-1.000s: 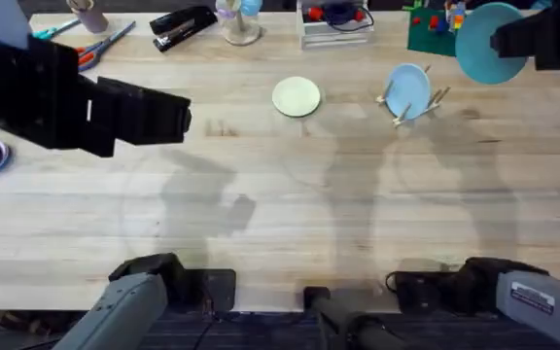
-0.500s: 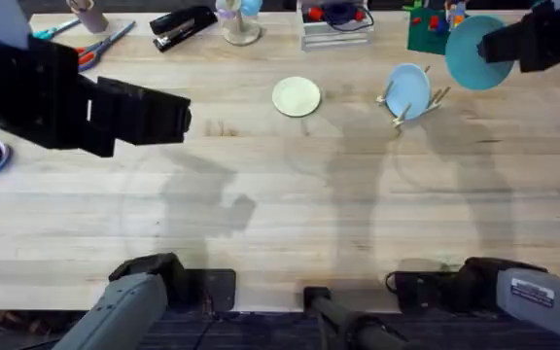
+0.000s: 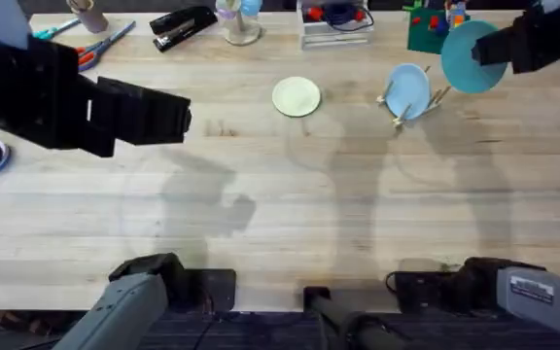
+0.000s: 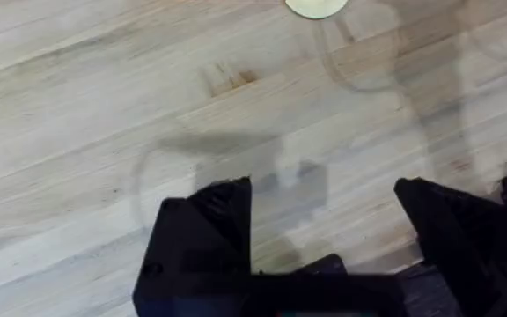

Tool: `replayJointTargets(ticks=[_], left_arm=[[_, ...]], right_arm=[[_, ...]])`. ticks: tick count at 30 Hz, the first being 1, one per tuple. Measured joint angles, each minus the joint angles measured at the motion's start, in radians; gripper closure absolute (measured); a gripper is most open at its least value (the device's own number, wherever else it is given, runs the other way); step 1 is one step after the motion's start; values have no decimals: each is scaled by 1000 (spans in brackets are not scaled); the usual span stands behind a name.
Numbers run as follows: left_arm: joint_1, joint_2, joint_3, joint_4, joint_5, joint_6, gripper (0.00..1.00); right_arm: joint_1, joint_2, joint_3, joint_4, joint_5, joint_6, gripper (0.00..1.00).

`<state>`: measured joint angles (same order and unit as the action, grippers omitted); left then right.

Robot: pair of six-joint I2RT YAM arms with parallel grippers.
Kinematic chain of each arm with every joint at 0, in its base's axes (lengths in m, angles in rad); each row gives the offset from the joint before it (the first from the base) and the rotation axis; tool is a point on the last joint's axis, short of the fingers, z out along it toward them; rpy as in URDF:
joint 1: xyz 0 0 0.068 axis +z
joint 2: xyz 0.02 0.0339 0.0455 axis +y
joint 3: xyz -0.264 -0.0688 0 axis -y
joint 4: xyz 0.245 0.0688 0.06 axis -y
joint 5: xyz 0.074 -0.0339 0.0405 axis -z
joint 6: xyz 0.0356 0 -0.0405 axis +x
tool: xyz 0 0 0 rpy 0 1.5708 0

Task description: Pick up the plates from the table one by one and place each into a slot on the dish rack.

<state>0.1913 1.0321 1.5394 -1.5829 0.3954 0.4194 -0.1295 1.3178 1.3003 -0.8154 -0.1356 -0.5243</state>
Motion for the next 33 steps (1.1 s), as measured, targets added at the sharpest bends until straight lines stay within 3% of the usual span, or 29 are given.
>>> replayJointTargets(ticks=[15, 33], left_arm=[[0, 0, 0, 0, 0, 0, 8], [0, 0, 0, 0, -5, 0, 6]], right_arm=[[0, 90, 0, 23, -46, 23, 973], [0, 116, 0, 54, -47, 23, 972]])
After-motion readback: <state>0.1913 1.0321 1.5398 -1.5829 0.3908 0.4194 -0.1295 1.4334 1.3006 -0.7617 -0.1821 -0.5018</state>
